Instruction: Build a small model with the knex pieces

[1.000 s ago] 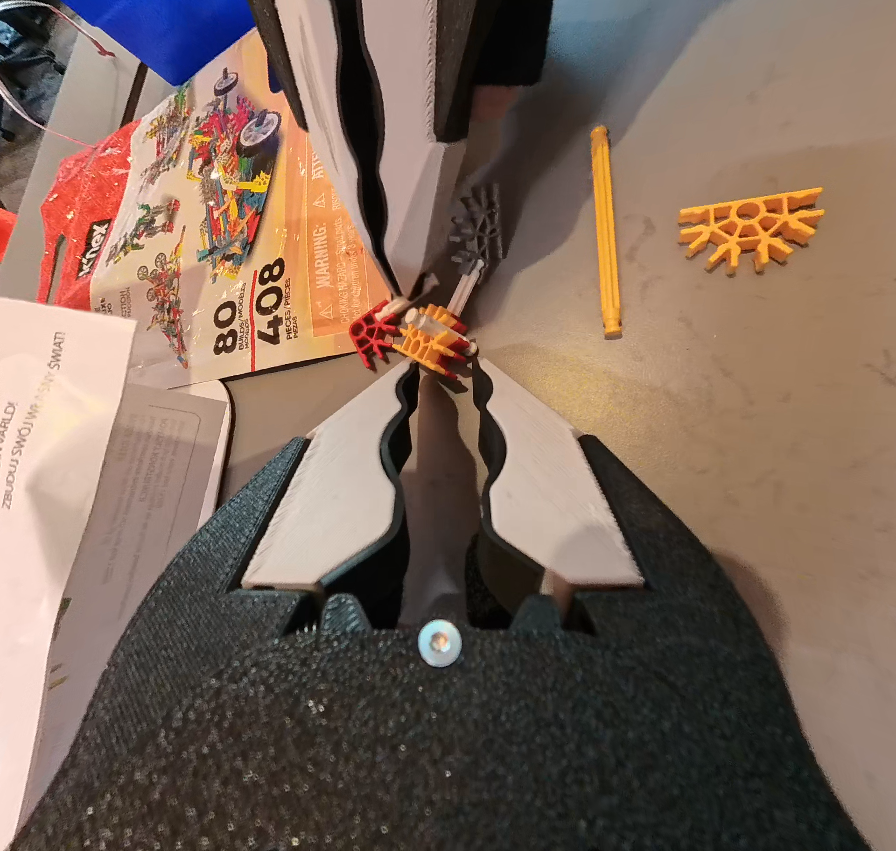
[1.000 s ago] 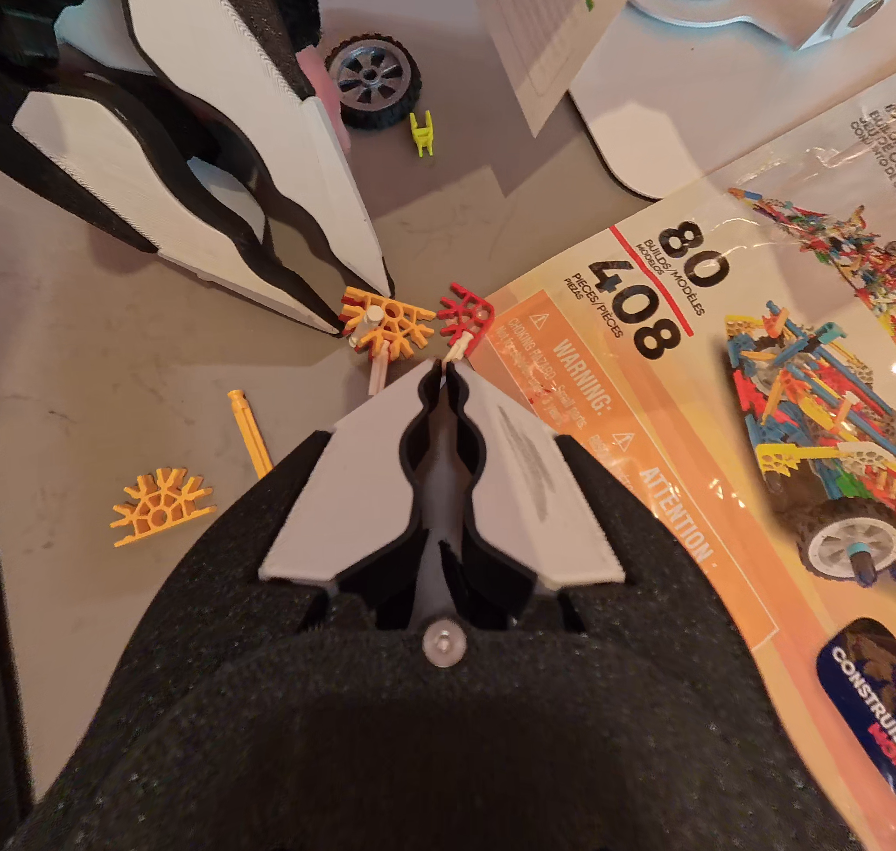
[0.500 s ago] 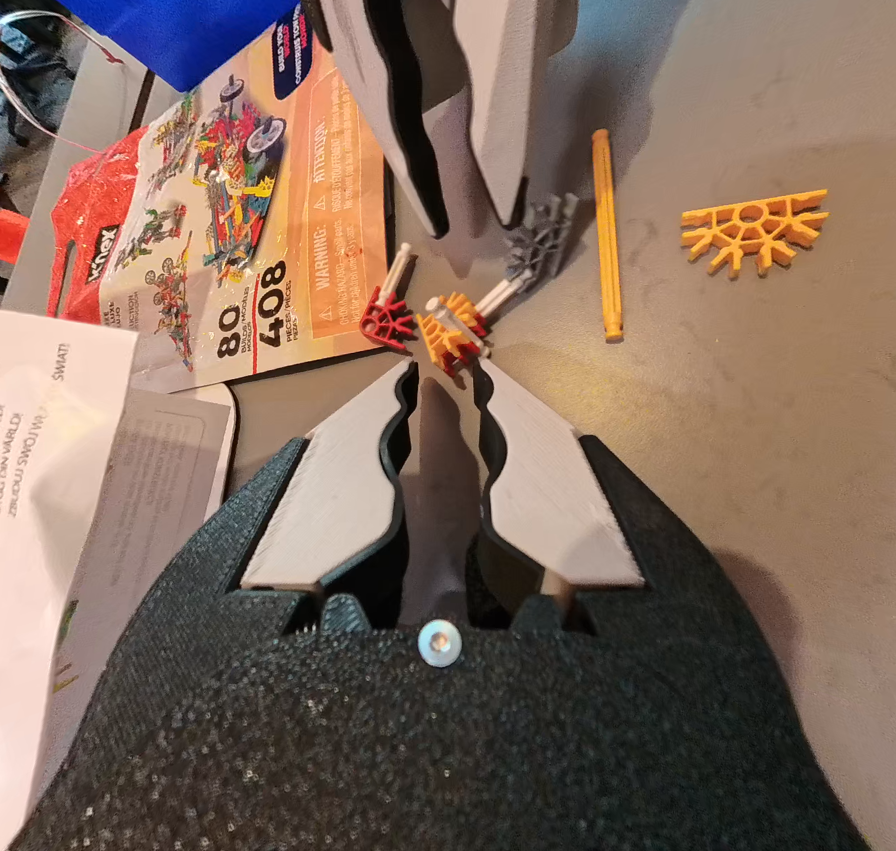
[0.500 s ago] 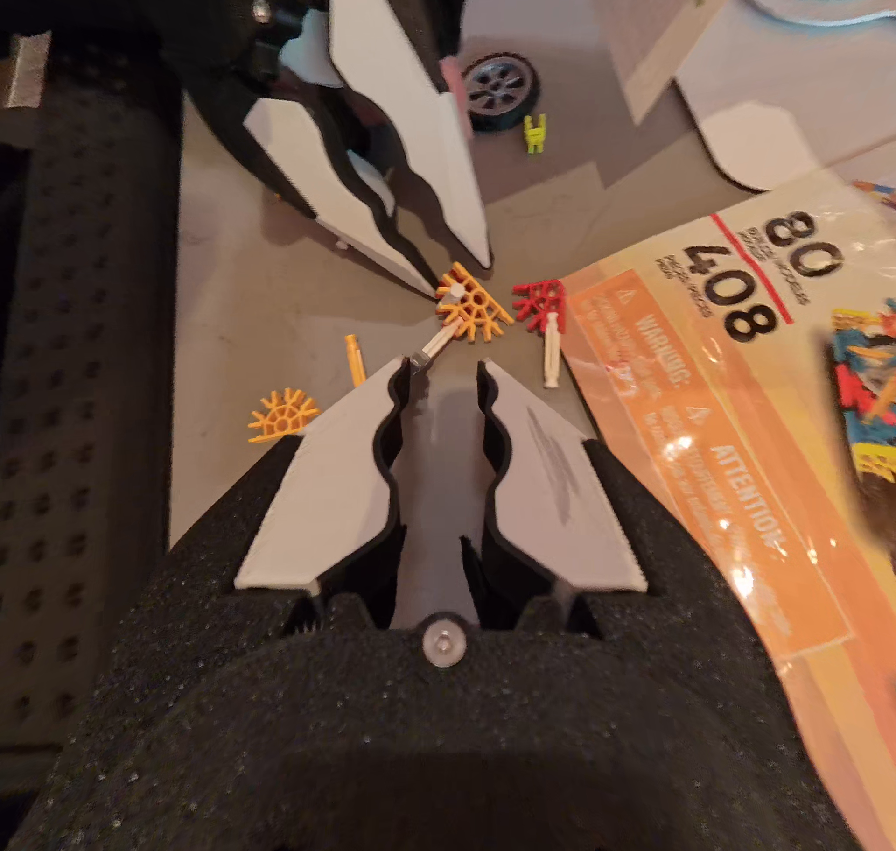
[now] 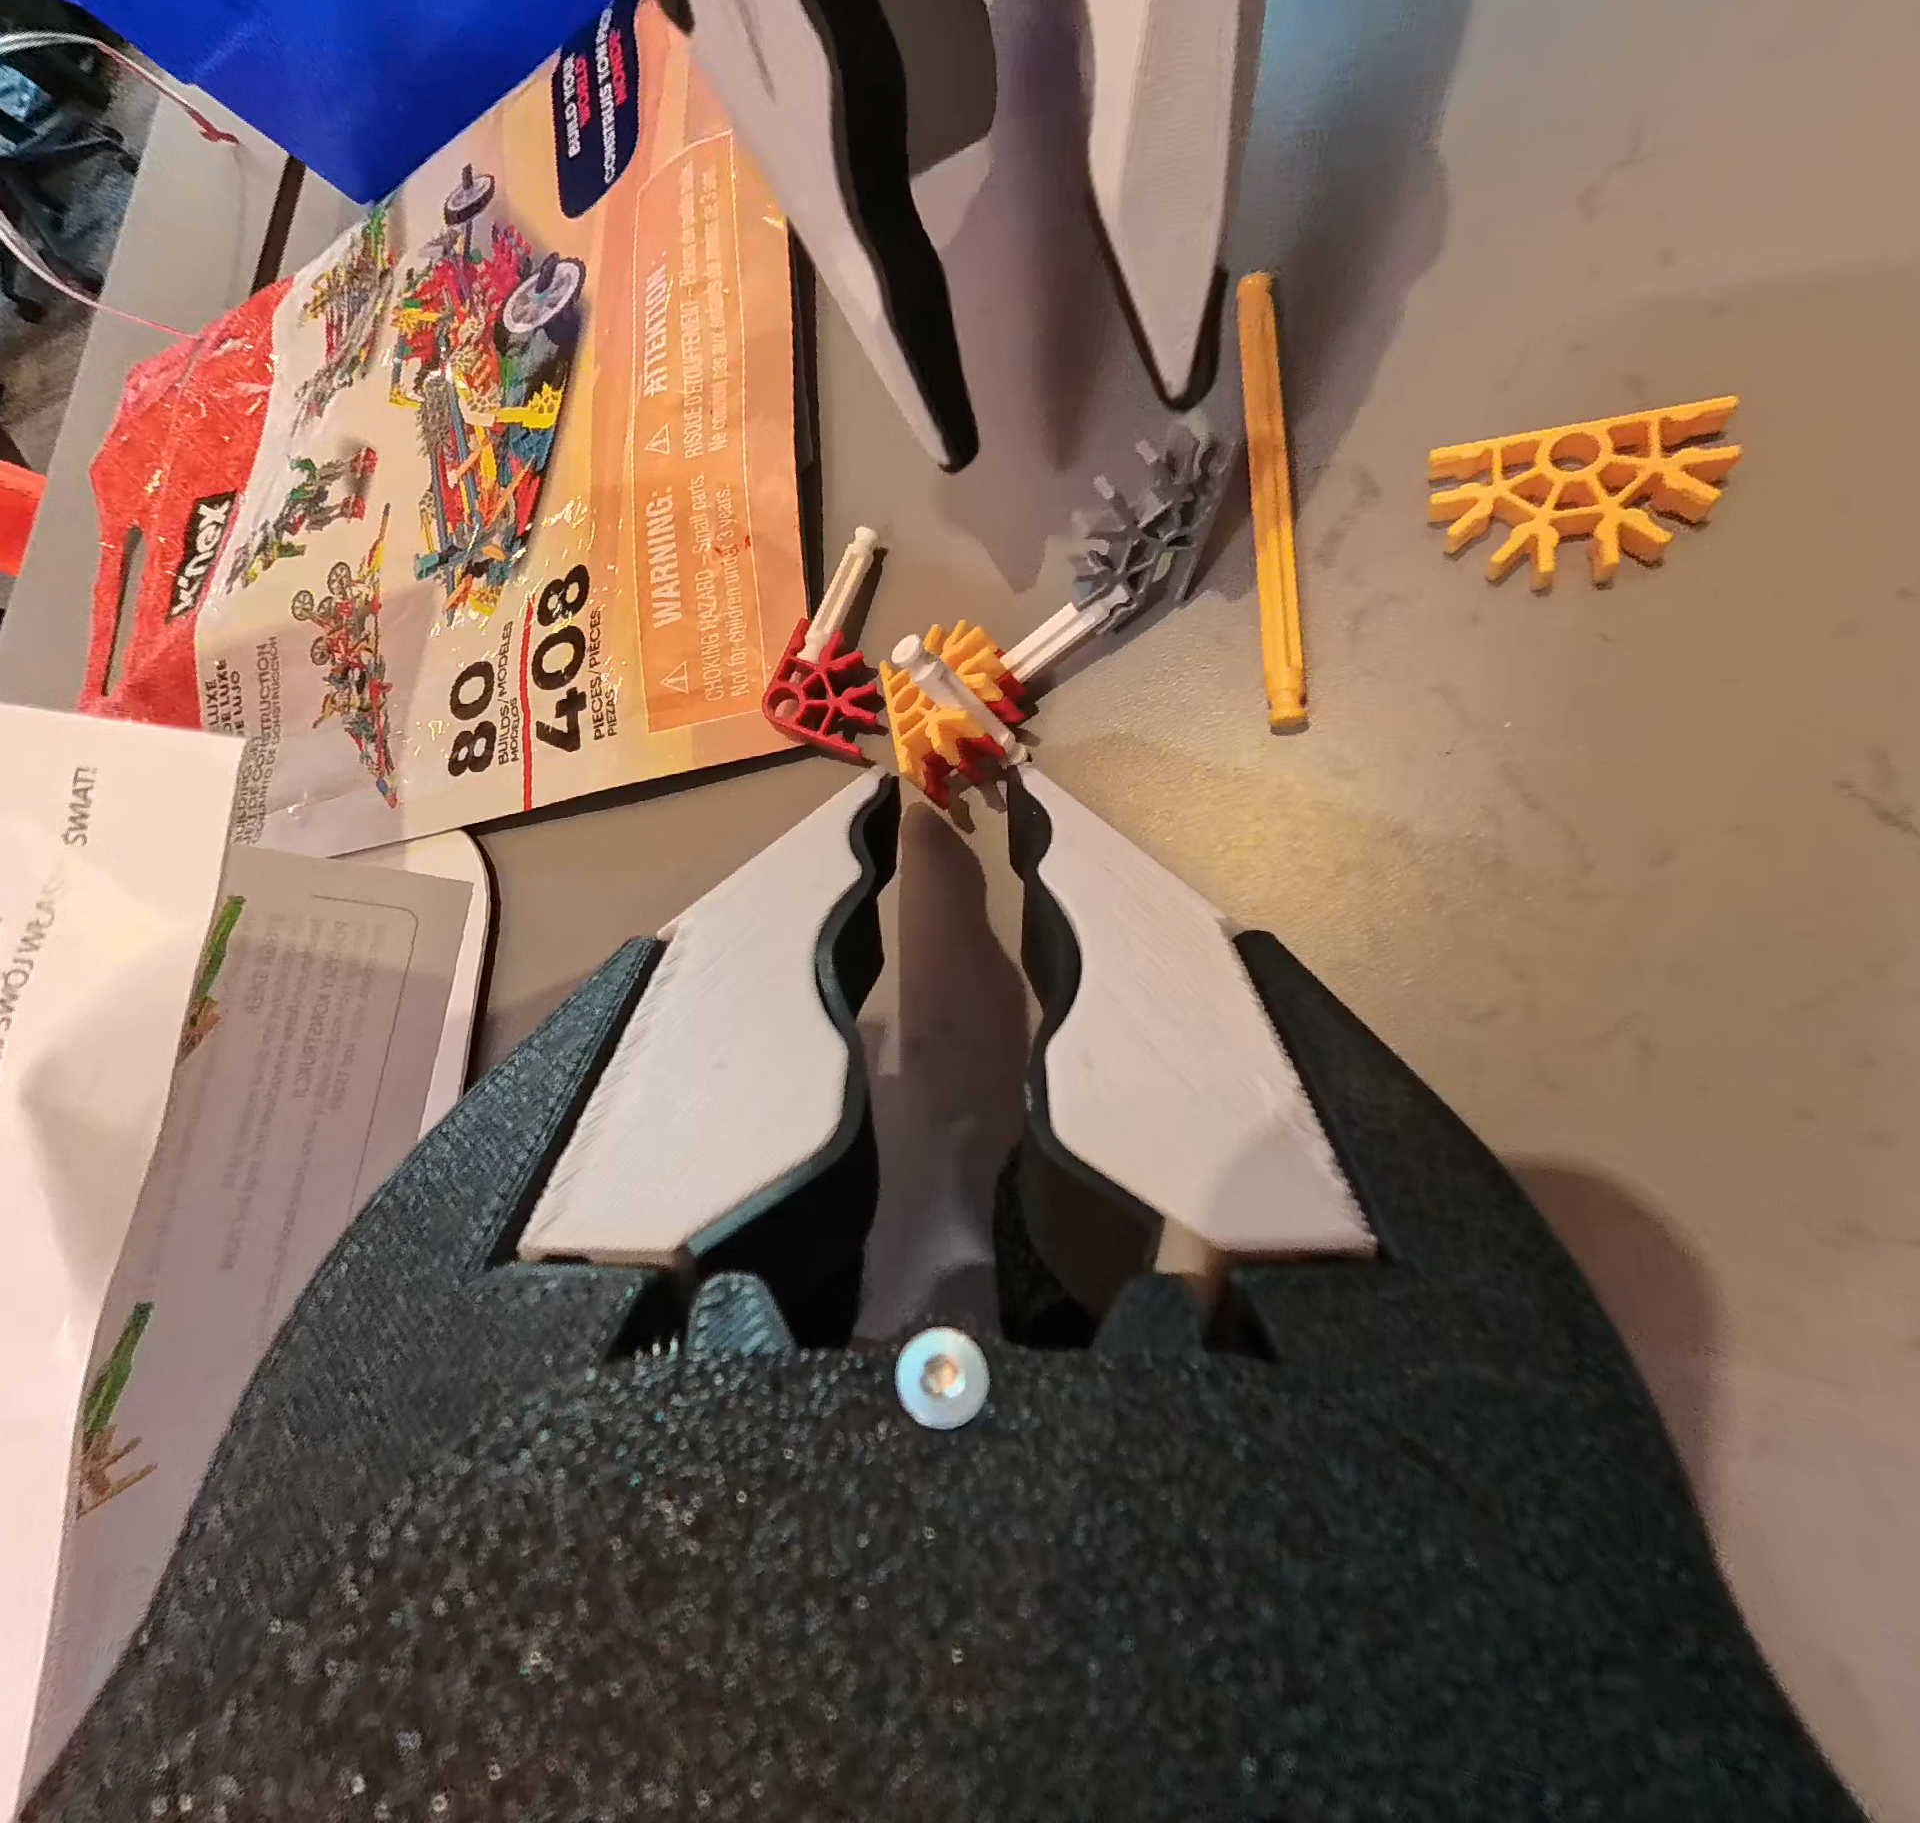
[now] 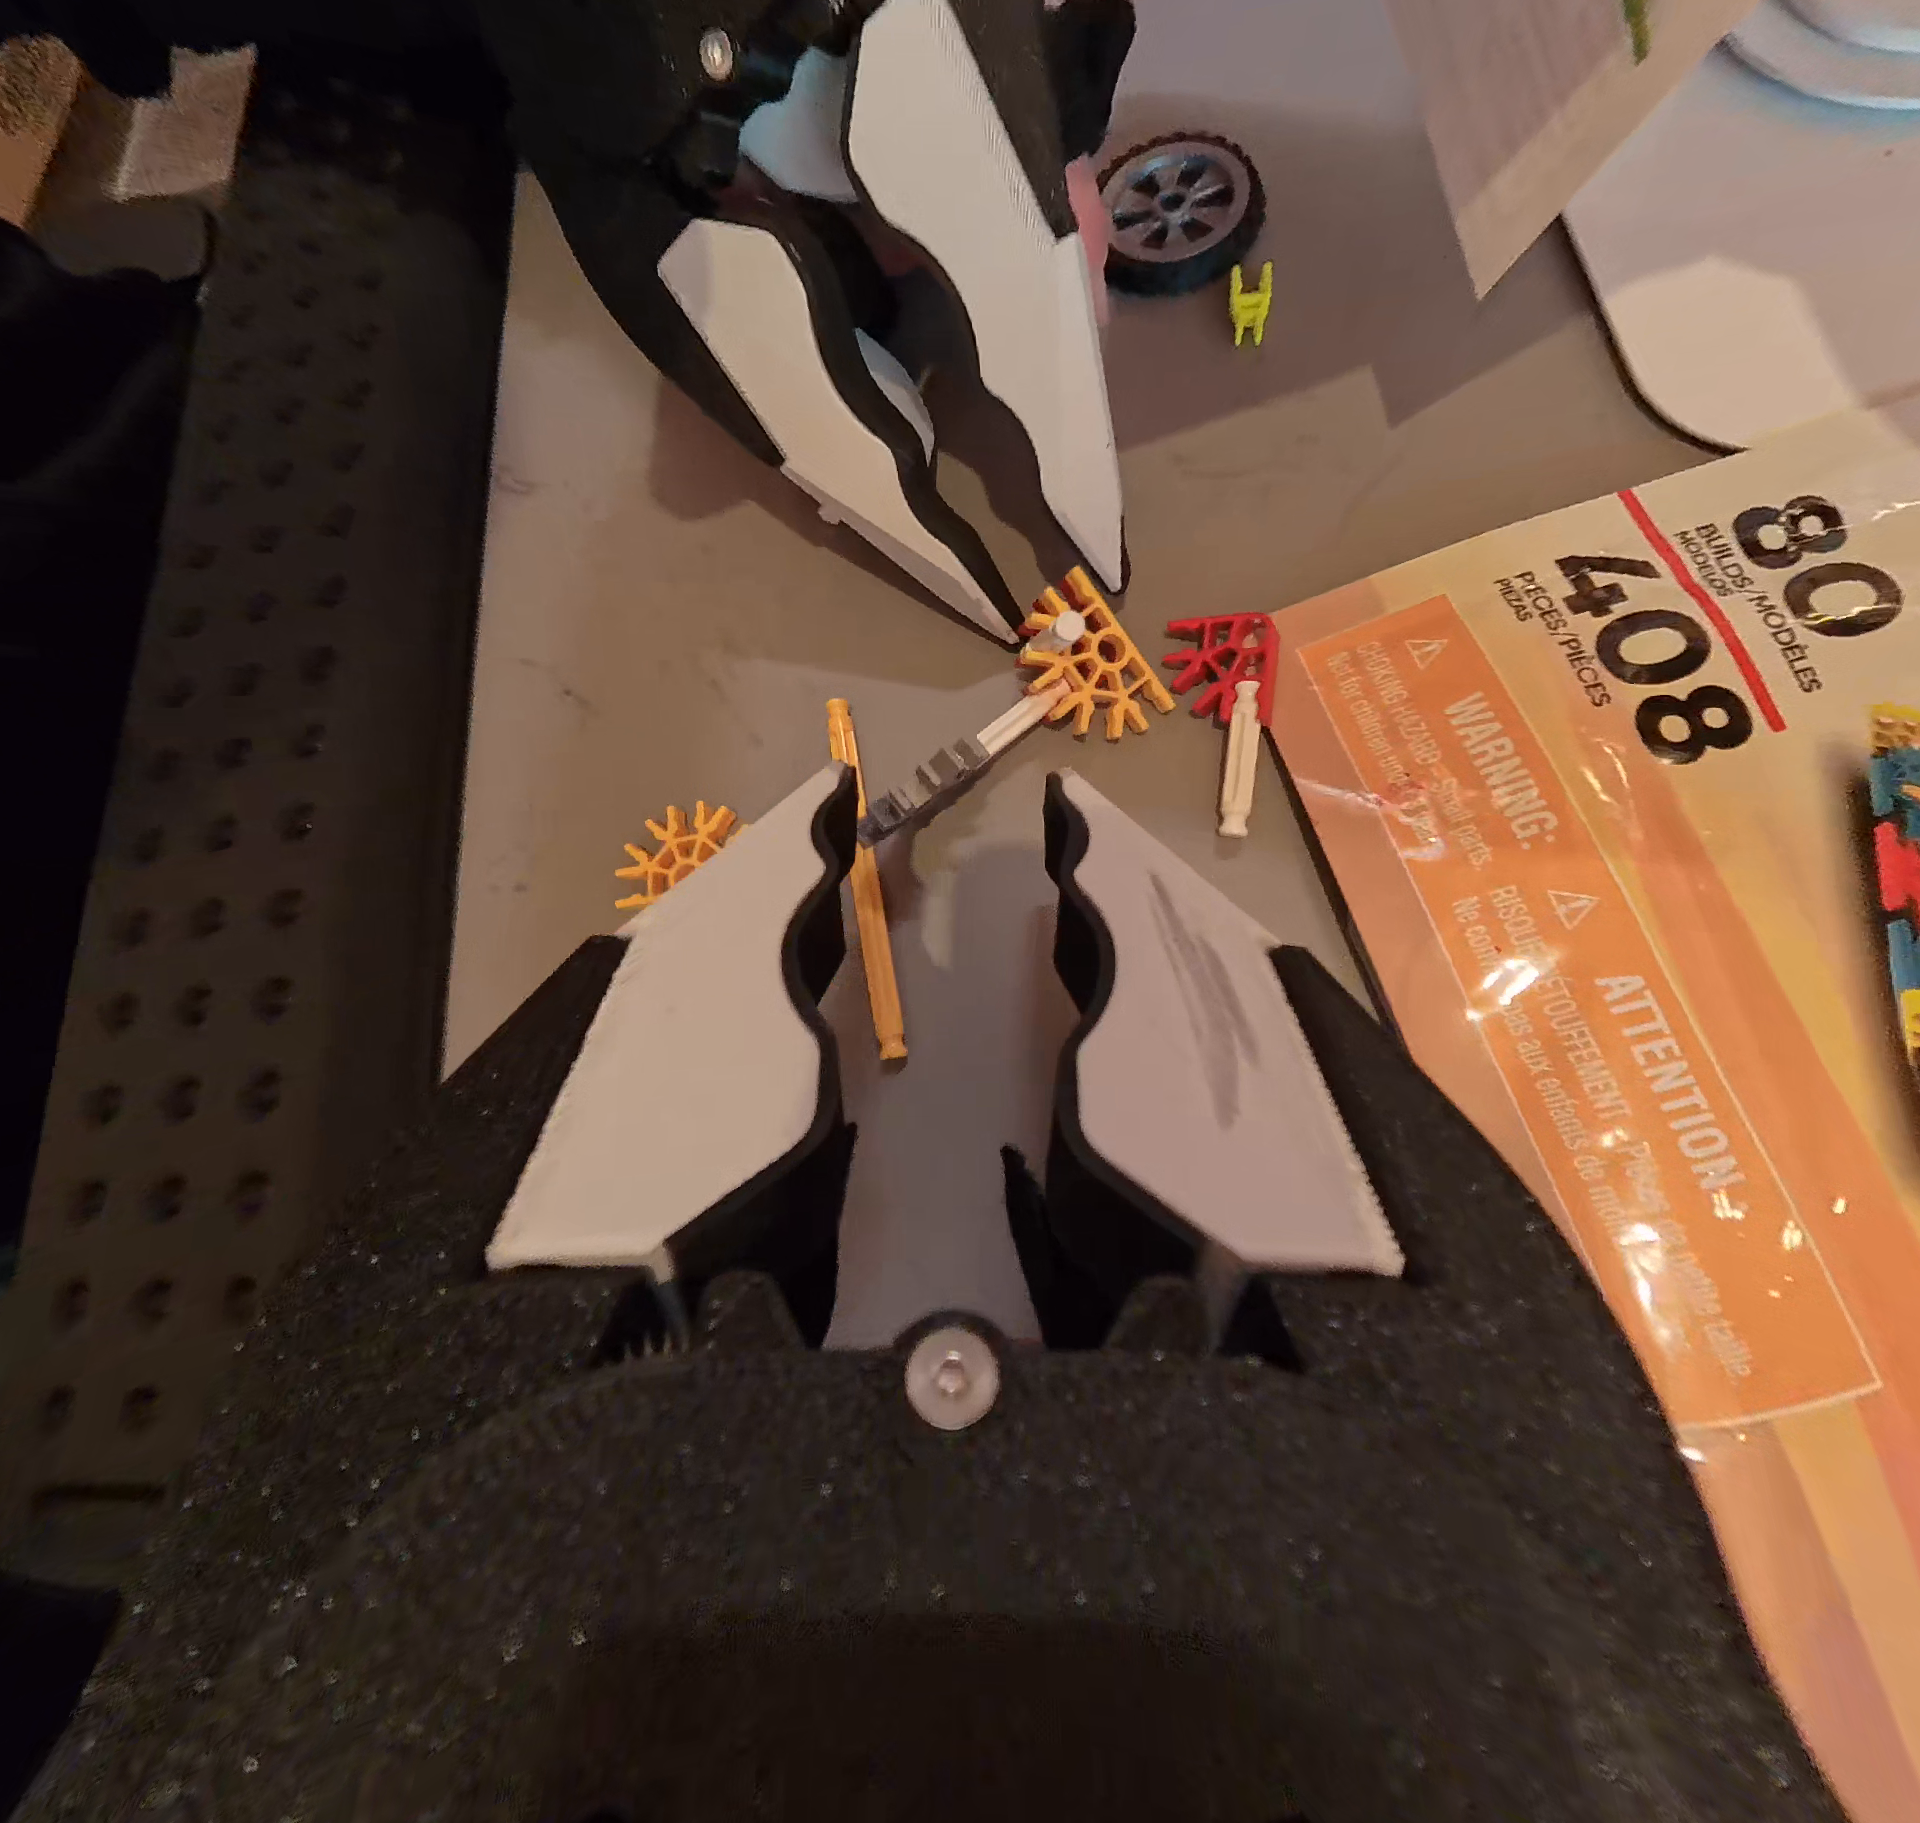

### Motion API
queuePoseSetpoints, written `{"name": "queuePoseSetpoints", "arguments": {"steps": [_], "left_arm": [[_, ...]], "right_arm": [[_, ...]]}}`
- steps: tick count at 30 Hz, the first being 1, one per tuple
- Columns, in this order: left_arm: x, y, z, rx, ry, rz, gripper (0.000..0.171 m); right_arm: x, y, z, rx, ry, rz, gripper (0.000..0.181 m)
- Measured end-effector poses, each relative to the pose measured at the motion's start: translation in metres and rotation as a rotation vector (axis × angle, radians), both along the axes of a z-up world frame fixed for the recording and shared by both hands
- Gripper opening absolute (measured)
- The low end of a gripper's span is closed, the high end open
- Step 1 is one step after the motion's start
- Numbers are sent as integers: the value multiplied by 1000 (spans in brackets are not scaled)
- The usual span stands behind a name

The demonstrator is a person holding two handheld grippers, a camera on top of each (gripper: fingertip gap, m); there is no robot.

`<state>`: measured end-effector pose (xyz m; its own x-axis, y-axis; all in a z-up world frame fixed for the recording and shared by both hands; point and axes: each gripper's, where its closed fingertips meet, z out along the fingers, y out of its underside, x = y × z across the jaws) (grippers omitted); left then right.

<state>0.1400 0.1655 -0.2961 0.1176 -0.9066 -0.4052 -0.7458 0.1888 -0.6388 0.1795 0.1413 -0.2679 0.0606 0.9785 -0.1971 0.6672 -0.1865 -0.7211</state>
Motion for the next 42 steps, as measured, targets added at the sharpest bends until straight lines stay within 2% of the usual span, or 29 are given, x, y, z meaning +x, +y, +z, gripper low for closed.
{"name": "queuePoseSetpoints", "arguments": {"steps": [3, 5, 20, 25, 30, 35, 42], "left_arm": [[0, 0, 0, -2, 2, 2, 19], [0, 1, 0, -1, 2, 4, 20], [-3, 0, 4, -8, -6, 1, 24], [-4, 3, 9, -20, -36, 18, 33], [-3, 5, 12, -21, -62, 31, 51], [1, -1, 12, 8, -58, -2, 40], [0, 1, 14, 44, -53, -4, 37]], "right_arm": [[-2, -3, -14, 14, -72, 19, 34], [-3, -2, -21, 32, -111, 18, 16], [1, 16, -14, 108, -78, -32, 6], [3, 19, -7, 124, -53, -44, 5], [1, 17, 0, 131, -15, -28, 5], [-6, 11, 6, 157, 24, 9, 5], [-8, 10, 14, 182, 66, 19, 5]]}}
